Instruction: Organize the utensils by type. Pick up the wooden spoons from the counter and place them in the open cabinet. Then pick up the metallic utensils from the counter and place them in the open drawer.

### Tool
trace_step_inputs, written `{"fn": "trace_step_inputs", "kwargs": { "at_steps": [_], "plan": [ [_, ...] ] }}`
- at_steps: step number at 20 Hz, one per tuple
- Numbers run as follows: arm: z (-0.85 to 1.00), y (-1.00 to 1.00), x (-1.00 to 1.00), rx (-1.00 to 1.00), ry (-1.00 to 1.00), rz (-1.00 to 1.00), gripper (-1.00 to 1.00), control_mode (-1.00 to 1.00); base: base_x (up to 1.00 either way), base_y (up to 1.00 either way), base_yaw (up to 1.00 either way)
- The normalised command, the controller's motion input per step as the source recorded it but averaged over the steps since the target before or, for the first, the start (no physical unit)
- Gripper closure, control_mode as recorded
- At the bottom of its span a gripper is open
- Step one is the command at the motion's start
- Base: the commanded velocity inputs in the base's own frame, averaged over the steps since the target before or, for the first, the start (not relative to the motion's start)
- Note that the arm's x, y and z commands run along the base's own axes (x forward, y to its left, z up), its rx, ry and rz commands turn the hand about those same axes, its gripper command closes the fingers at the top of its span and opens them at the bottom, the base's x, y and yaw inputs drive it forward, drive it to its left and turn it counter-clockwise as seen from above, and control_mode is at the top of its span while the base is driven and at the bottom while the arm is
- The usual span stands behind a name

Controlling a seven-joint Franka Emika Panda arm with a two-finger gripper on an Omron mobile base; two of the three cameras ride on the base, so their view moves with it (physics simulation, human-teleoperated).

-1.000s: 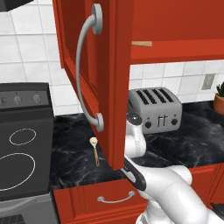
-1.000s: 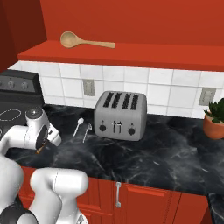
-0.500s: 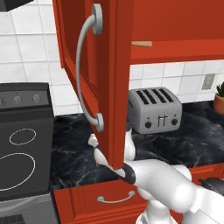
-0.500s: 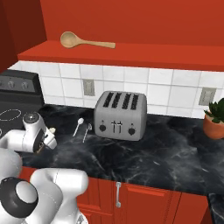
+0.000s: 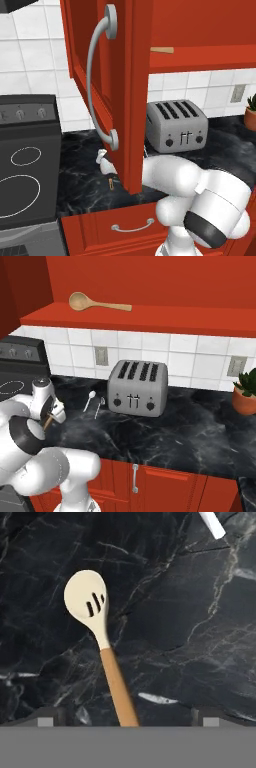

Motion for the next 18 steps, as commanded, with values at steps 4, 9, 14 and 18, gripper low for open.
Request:
{"fn": "trace_step_inputs", "kwargs": {
  "at_steps": [4, 9, 14, 18],
  "plan": [
    [-0.24, 0.25, 0.12, -0.12, 0.0, 0.0, -1.0, -1.0, 0.0, 0.0, 0.0],
    [-0.24, 0.15, 0.2, -0.1, 0.0, 0.0, -1.0, -1.0, 0.0, 0.0, 0.0],
    [-0.18, 0.03, 0.22, -0.04, 0.0, 0.0, -1.0, -1.0, 0.0, 0.0, 0.0],
    [-0.17, 0.0, 0.21, -0.02, 0.0, 0.0, -1.0, -1.0, 0.0, 0.0, 0.0]
  ]
}}
